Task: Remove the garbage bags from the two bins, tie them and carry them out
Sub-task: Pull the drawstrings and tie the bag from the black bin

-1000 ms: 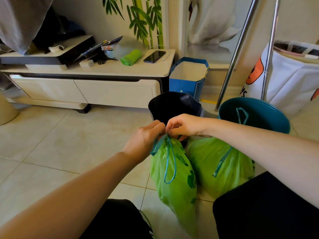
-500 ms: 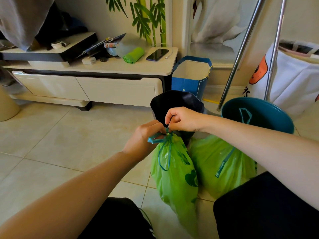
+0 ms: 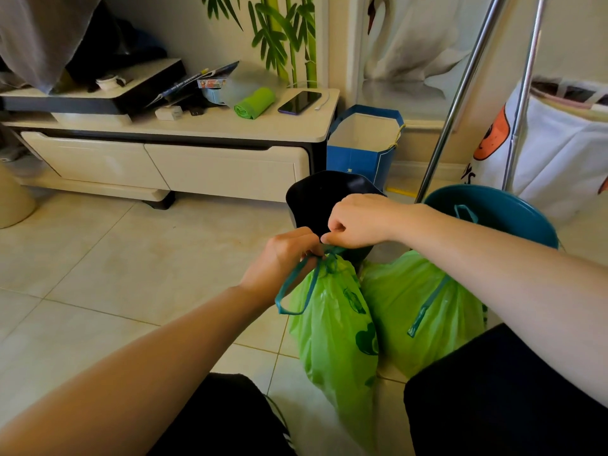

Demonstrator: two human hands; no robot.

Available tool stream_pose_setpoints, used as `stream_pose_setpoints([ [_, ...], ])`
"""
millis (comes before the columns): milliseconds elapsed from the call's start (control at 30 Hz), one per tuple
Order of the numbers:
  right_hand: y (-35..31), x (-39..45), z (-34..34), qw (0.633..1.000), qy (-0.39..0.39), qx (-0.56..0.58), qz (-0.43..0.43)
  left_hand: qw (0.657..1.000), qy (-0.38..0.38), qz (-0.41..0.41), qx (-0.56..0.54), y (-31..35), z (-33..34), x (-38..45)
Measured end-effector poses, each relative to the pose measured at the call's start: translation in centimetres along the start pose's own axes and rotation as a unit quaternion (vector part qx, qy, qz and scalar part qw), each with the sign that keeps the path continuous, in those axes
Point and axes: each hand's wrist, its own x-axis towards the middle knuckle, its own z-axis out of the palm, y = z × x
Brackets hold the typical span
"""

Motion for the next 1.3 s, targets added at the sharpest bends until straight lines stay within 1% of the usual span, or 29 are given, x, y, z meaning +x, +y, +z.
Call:
stream_pose_setpoints([
  [67,0.4,0.0,-0.2,1.0,0.012,0.014,0.003,1.0,0.004,-0.006,0.009,-0.3,-0.1,-0.1],
  [200,1.9,-0.5,-0.9,0.998,0.01,0.052,0.029,0.999,-0.003,-0.026,0.032,-1.5,-0.2,-0.4],
  [267,3.0,-0.9,-1.1,0.988,0.033,0.141,0.058,0.998,-0.024,-0.044,0.035,-2.1,-0.4,-0.6],
  [300,3.5,-1.0,-1.1,0.976,0.048,0.197,0.075,0.997,-0.037,-0.062,0.036,-2.1,-0.5,-0.6],
  [333,4.0,-1.2,-1.0,0.964,0.057,0.245,0.089,0.995,-0.045,-0.088,0.032,-2.1,-0.7,-0.5],
  [367,4.5,-1.3,-0.7,0.953,0.059,0.278,0.103,0.99,-0.054,-0.131,0.009,-1.9,-0.9,-0.4],
  [400,4.9,-1.4,-0.4,0.947,0.053,0.294,0.115,0.979,-0.06,-0.189,-0.043,-1.5,-1.2,0.0],
  [467,5.7,-1.7,0.3,0.944,0.032,0.297,0.139,0.939,-0.041,-0.293,-0.175,-1.1,-2.0,0.9],
  [533,6.1,-1.9,0.5,0.932,0.027,0.325,0.157,0.902,-0.013,-0.352,-0.249,-1.4,-3.6,1.5],
  [600,6.3,-2.1,0.4,0.91,0.028,0.372,0.181,0.867,-0.033,-0.387,-0.311,-1.7,-5.6,1.5],
  [667,6.4,-2.3,0.4,0.893,-0.001,0.401,0.202,0.824,-0.071,-0.409,-0.385,-1.9,-7.2,1.1],
  [733,6.4,-2.6,0.6,0.887,-0.036,0.405,0.219,0.785,-0.088,-0.413,-0.453,-1.9,-8.3,0.8],
  [800,6.6,-2.8,0.8,0.871,-0.054,0.423,0.244,0.763,-0.106,-0.413,-0.485,-2.2,-9.1,0.6],
  [867,6.9,-2.8,0.8,0.84,-0.054,0.463,0.277,0.758,-0.15,-0.424,-0.473,-2.4,-9.8,0.2],
  [900,7.1,-2.7,0.8,0.811,-0.047,0.503,0.295,0.758,-0.181,-0.435,-0.451,-2.5,-10.0,-0.1],
  [933,7.4,-2.7,0.7,0.77,-0.038,0.557,0.309,0.758,-0.217,-0.448,-0.422,-2.6,-10.2,-0.3],
  [1000,7.9,-2.7,0.5,0.673,-0.005,0.669,0.315,0.751,-0.294,-0.469,-0.359,-2.9,-10.3,-0.8],
  [1067,8.4,-2.7,0.1,0.588,0.037,0.746,0.31,0.725,-0.367,-0.49,-0.314,-3.2,-10.1,-1.3],
  [1100,8.5,-2.7,0.1,0.556,0.049,0.77,0.309,0.71,-0.395,-0.501,-0.298,-3.4,-10.0,-1.4],
  [1133,8.7,-2.8,0.1,0.533,0.051,0.786,0.31,0.699,-0.416,-0.51,-0.281,-3.6,-9.8,-1.5],
  [1167,8.8,-2.7,0.2,0.518,0.045,0.795,0.312,0.692,-0.429,-0.519,-0.262,-3.8,-9.6,-1.6],
  [1200,9.0,-2.8,0.4,0.514,0.036,0.796,0.318,0.687,-0.438,-0.527,-0.242,-3.9,-9.4,-1.5],
  [1233,9.1,-2.8,0.7,0.519,0.026,0.788,0.33,0.681,-0.446,-0.536,-0.225,-4.1,-9.2,-1.5],
  [1300,9.2,-2.9,1.1,0.547,0.008,0.754,0.364,0.666,-0.459,-0.554,-0.194,-4.2,-9.1,-1.4],
])
